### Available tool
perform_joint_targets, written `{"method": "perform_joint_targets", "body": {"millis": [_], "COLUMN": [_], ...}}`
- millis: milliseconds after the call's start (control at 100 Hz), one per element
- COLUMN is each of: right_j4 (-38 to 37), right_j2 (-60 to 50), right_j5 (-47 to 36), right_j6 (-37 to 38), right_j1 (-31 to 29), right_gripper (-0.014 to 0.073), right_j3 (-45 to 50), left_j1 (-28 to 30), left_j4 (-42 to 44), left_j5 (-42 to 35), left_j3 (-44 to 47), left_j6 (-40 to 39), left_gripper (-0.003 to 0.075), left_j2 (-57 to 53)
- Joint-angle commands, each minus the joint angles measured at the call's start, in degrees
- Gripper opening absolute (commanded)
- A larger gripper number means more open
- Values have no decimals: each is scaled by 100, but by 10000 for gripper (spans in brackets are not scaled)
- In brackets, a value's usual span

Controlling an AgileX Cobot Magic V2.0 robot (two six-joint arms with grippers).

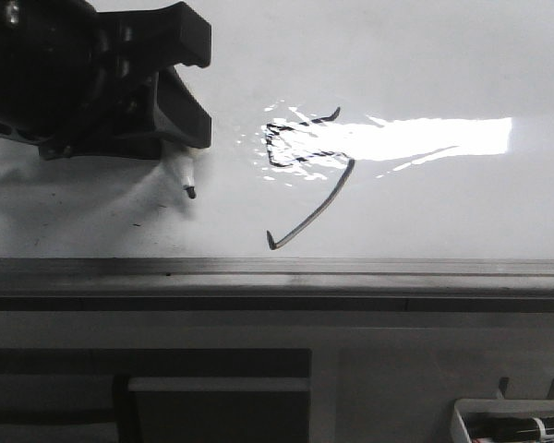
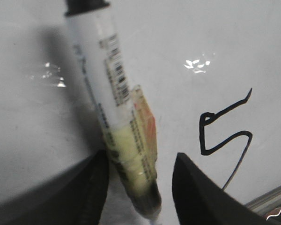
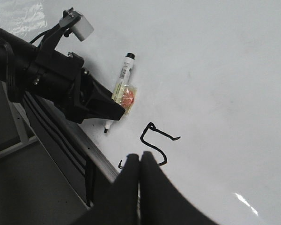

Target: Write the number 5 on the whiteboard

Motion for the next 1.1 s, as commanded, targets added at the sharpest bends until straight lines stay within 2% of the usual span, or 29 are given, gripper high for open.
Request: {"method": "perform_joint_targets", "body": {"millis": [0, 250, 570, 650, 720, 840, 950, 1091], "right_j4": [-264, -264, -282, -518, -953, -1574, -1600, -1600], "right_j2": [-19, -19, -280, -616, -1020, -1839, -2658, -3309], "right_j5": [-267, -267, -330, -451, -351, -53, 34, 76], "right_j6": [19, 19, 19, 127, 594, 1185, 1215, 1215], "right_j1": [-10, -10, -10, -10, -10, -10, -10, -10], "right_gripper": [-61, -61, -61, -60, -60, -61, -61, -61], "right_j3": [-164, -164, -69, 216, 595, 1315, 1828, 2063], "left_j1": [104, 104, 101, 101, 101, 101, 101, 101], "left_j4": [-140, -140, -140, -129, -105, 216, 525, 595], "left_j5": [-688, -725, -247, -210, -210, -57, 282, 269], "left_j3": [-2, -36, 357, 721, 1068, 1666, 2025, 2311], "left_j6": [-45, -45, 14, 14, 19, 41, 41, 51], "left_gripper": [394, 632, 628, 562, 472, 222, -21, -20], "left_j2": [166, -24, -1802, -2413, -3012, -4183, -5133, -5983]}}
